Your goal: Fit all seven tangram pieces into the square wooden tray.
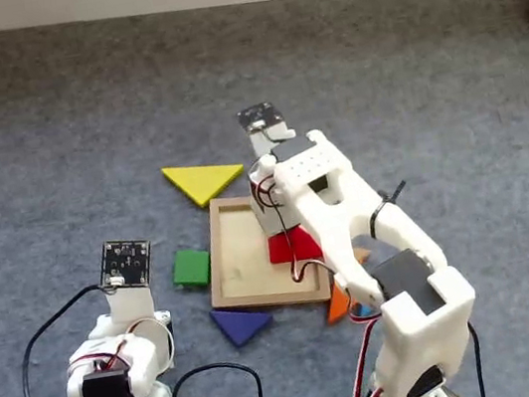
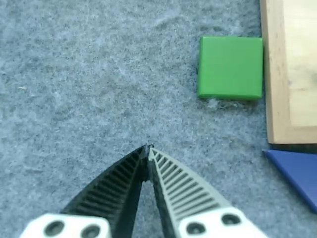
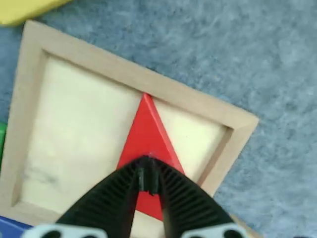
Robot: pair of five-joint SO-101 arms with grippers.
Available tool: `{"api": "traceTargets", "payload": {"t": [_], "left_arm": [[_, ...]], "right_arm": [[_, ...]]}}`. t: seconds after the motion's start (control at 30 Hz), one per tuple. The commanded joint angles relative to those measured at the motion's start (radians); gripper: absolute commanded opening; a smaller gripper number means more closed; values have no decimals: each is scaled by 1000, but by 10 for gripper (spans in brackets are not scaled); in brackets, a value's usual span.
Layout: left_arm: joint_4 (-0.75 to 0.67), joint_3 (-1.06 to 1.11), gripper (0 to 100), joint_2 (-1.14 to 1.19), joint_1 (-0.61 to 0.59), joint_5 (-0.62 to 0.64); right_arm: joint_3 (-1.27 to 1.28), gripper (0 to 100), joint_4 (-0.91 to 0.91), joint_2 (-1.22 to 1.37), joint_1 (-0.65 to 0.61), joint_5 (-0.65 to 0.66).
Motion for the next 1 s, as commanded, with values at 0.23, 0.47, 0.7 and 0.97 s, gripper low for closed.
{"api": "traceTargets", "payload": {"t": [0.23, 0.47, 0.7, 0.97], "left_arm": [[9, 19, 7, -30, -8, -3], [9, 19, 7, -30, -8, -3], [9, 19, 7, -30, -8, -3], [9, 19, 7, -30, -8, -3]], "right_arm": [[10, 15, 56, -216, -16, -5], [110, 15, 48, -237, 53, 61], [110, 15, 48, -245, 153, 74], [114, 15, 58, -237, 186, 95]]}}
